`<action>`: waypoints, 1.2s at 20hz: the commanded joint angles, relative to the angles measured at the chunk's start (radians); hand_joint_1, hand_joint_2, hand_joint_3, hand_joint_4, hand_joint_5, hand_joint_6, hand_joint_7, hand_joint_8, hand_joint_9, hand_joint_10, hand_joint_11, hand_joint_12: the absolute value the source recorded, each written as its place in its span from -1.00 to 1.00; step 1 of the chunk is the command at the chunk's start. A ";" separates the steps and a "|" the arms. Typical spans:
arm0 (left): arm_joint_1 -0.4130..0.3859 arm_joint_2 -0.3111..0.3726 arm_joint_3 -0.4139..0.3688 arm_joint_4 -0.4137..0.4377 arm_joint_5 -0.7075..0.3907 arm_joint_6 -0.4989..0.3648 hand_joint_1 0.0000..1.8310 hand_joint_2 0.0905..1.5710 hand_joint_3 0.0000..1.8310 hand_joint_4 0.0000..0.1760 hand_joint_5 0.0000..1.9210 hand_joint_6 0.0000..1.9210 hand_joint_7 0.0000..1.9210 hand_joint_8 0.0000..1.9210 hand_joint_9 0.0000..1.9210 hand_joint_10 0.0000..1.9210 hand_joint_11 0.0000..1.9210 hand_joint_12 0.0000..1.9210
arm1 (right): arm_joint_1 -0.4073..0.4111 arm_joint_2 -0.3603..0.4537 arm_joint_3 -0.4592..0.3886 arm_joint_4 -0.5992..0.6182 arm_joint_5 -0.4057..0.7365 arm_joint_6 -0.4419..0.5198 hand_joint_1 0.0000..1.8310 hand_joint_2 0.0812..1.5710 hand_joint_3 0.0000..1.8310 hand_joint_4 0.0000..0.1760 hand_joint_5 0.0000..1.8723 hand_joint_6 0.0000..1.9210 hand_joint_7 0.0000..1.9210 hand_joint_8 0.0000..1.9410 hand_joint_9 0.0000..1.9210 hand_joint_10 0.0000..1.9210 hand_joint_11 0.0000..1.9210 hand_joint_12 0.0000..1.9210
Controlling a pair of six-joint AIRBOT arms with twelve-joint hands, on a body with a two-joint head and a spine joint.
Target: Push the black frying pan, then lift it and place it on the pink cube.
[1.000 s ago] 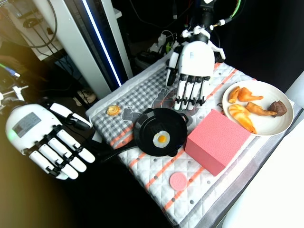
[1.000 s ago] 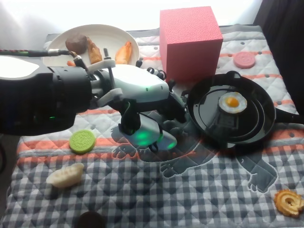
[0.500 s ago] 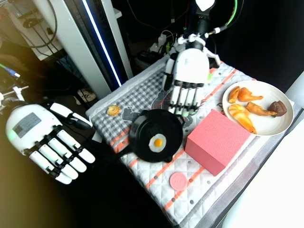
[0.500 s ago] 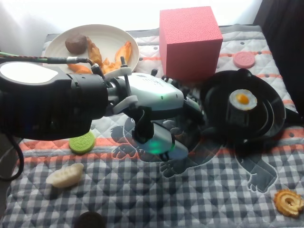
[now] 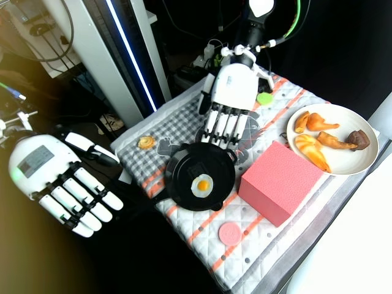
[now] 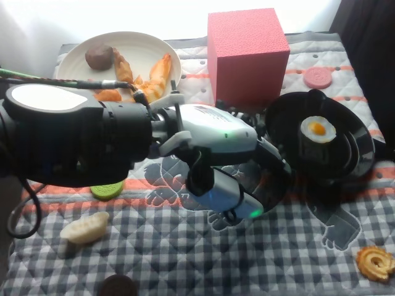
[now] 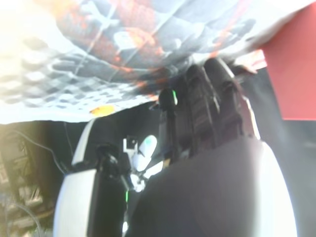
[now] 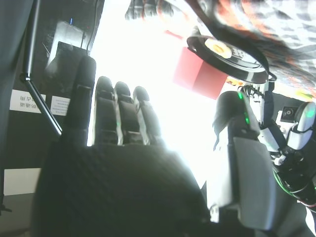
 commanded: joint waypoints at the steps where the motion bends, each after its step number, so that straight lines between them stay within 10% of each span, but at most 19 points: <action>1: -0.003 0.000 0.001 -0.030 -0.053 -0.005 -0.35 0.51 -1.00 -0.75 -0.47 -0.96 -0.57 -0.99 -0.60 -0.99 -1.00 0.04 | 0.010 0.003 0.009 0.013 0.118 0.002 -0.65 0.46 -1.00 -1.00 -1.00 -1.00 -1.00 -1.00 -1.00 -1.00 -1.00 -0.41; 12: -0.021 0.183 -0.100 -0.115 -0.134 -0.005 -0.51 0.67 -1.00 -1.00 -0.34 -0.96 -0.35 -0.99 -0.37 -0.94 -0.97 0.42 | 0.010 0.003 0.008 0.012 0.114 0.010 -0.47 0.46 -1.00 -1.00 -1.00 -1.00 -1.00 -1.00 -0.99 -1.00 -1.00 -0.13; 14: -0.026 0.195 -0.105 -0.120 -0.139 -0.006 -0.44 0.68 -1.00 -1.00 -0.42 -0.99 -0.41 -1.00 -0.42 -0.97 -1.00 0.40 | 0.011 0.003 0.010 0.012 0.108 0.004 -0.34 0.47 -1.00 -1.00 -1.00 -1.00 -1.00 -1.00 -1.00 -1.00 -1.00 -0.25; 16: -0.034 0.220 -0.116 -0.127 -0.144 -0.006 -0.47 0.69 -1.00 -1.00 -0.39 -0.99 -0.38 -0.99 -0.37 -0.94 -1.00 0.54 | 0.021 0.003 0.014 0.012 0.084 -0.024 -0.26 0.45 -1.00 -1.00 -1.00 -1.00 -1.00 -1.00 -1.00 -1.00 -1.00 -0.94; 21: -0.046 0.328 -0.127 -0.288 -0.170 0.017 -0.46 0.67 -1.00 -0.92 -0.43 -0.99 -0.44 -1.00 -0.42 -0.95 -1.00 0.63 | 0.189 -0.046 0.081 0.012 -0.159 -0.184 -0.15 0.41 -1.00 -0.64 -1.00 -1.00 -1.00 -1.00 -1.00 -1.00 -1.00 -1.00; 23: -0.046 0.354 -0.135 -0.381 -0.180 0.093 -0.44 0.65 -1.00 -0.94 -0.43 -0.99 -0.46 -1.00 -0.41 -0.94 -1.00 0.67 | 0.227 -0.080 0.126 0.013 -0.232 -0.190 -0.18 0.40 -1.00 -0.20 -1.00 -1.00 -1.00 -1.00 -1.00 -1.00 -0.97 -0.99; 24: -0.046 0.365 -0.142 -0.423 -0.184 0.133 -0.43 0.65 -1.00 -1.00 -0.43 -0.99 -0.45 -0.99 -0.39 -0.92 -1.00 0.68 | 0.249 -0.099 0.147 0.013 -0.267 -0.196 -0.18 0.40 -1.00 -0.38 -1.00 -1.00 -1.00 -1.00 -1.00 -1.00 -0.99 -0.99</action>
